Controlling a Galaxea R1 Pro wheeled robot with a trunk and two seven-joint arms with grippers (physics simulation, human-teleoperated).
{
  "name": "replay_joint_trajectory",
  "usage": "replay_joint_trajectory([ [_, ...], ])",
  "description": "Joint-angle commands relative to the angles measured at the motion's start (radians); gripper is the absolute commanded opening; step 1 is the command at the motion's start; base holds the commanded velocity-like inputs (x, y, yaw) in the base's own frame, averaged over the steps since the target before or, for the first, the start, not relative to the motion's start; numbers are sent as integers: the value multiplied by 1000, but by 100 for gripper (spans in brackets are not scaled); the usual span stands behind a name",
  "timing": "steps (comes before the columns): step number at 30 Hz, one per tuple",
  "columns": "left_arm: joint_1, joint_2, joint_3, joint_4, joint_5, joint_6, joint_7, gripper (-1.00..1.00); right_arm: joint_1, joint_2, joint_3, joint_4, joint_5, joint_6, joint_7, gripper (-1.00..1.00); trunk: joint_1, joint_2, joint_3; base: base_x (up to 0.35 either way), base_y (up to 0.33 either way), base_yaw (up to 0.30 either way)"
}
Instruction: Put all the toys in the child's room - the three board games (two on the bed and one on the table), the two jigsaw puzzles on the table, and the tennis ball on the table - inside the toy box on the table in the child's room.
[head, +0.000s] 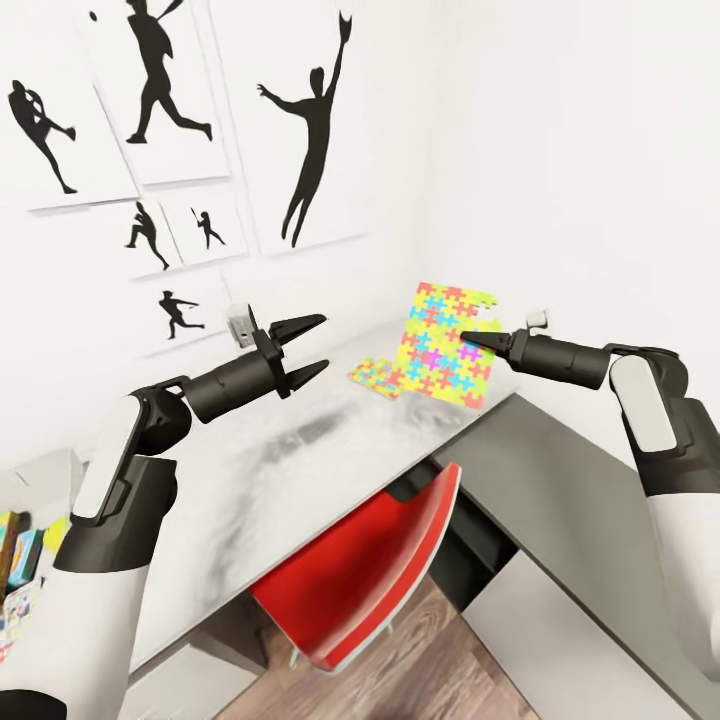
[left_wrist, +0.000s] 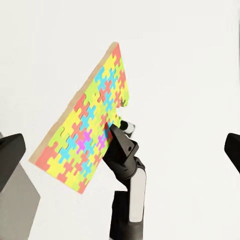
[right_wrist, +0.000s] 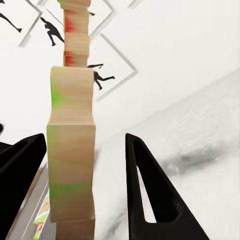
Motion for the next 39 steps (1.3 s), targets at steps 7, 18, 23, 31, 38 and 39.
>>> replay_joint_trajectory([
  [7,-1,0,-1,0,10,0,9,100,0,0,0,2,1,3,4,-100,1,-2,6,0,0,231],
  [18,0,1,-1,0,10,0,9,100,0,0,1,6,1,3,4,-100,1,-2,18,0,0,231],
  [23,0,1,0,0,10,0,8,100,0,1,1,7,1,3,4,-100,1,-2,24,0,0,231],
  [31,12,2,1,0,10,0,0,100,1,3,3,7,1,3,4,-100,1,-2,33,0,0,231],
  [38,18,4,2,0,10,0,-4,100,2,14,5,7,2,3,4,-100,1,-2,41,0,0,231],
  [39,19,4,2,0,10,0,-4,100,2,15,5,7,2,3,4,-100,1,-2,42,0,0,231],
])
